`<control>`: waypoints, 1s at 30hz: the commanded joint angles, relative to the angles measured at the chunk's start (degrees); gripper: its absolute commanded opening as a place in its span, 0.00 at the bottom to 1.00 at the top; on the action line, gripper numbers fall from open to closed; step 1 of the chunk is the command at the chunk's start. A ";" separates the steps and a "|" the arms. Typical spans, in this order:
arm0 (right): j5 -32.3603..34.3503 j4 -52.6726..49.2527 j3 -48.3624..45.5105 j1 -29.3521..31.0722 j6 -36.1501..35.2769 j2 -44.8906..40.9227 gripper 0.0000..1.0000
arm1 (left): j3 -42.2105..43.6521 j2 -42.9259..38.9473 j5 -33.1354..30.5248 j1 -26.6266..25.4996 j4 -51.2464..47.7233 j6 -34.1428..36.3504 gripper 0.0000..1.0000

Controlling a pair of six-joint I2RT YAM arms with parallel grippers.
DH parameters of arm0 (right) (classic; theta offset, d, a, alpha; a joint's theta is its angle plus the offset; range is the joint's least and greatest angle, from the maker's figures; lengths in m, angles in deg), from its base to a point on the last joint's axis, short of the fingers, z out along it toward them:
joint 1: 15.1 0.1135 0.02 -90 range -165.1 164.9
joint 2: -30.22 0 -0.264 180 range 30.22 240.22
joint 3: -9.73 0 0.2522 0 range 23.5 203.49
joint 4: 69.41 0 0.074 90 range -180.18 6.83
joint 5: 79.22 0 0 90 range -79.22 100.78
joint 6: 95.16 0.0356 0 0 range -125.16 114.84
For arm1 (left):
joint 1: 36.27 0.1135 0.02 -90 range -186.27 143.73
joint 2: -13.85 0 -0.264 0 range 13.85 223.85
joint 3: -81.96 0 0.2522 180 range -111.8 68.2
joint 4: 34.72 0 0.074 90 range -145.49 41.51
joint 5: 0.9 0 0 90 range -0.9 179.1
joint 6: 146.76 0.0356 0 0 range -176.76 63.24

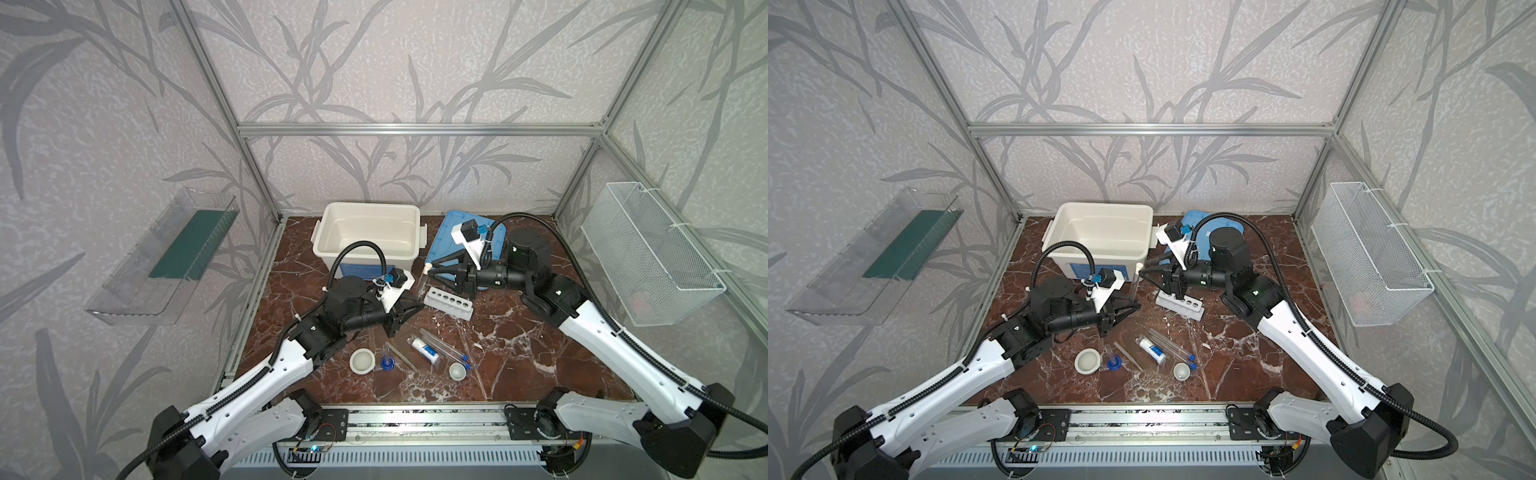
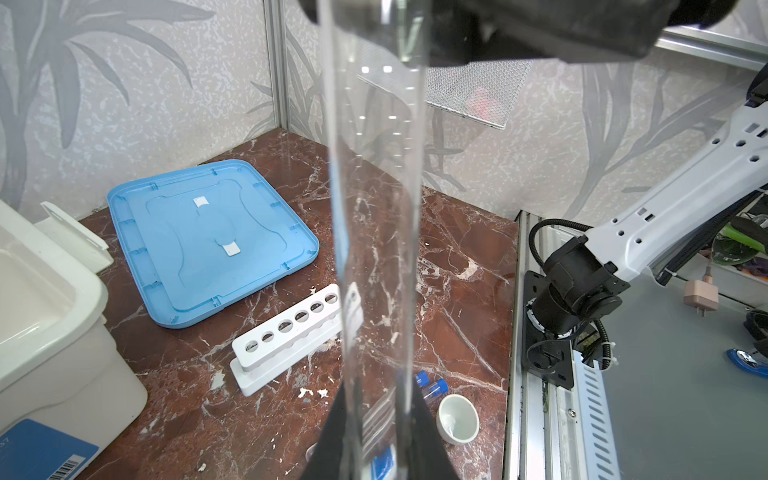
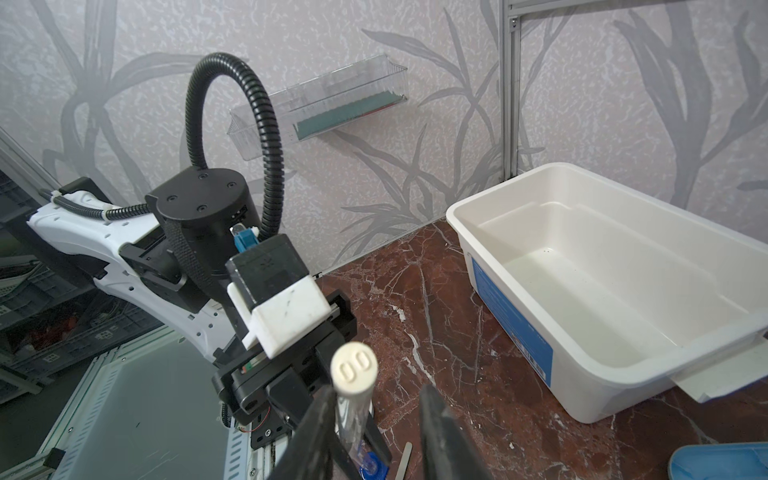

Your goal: Organize the chemistry lab equipment

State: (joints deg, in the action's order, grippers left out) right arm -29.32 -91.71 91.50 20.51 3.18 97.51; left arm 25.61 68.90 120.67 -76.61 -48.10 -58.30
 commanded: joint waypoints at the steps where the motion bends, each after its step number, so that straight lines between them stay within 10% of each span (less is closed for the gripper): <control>1: -2.20 2.33 2.30 0.68 0.70 0.64 0.33 | -0.28 -0.22 1.53 0.08 -0.91 0.22 0.00; 22: -2.57 -0.57 2.34 2.00 0.15 1.87 0.06 | -0.12 -0.64 0.08 0.13 -1.70 1.80 0.01; 30: 1.54 -3.41 3.36 2.09 -0.95 2.01 0.03 | -0.08 -1.16 -2.23 0.05 -2.00 1.37 0.31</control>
State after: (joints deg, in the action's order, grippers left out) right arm -29.93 -93.07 92.75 22.20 3.60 99.56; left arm 25.61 68.86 119.92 -76.61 -50.57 -56.79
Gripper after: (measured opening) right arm 0.170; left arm 0.285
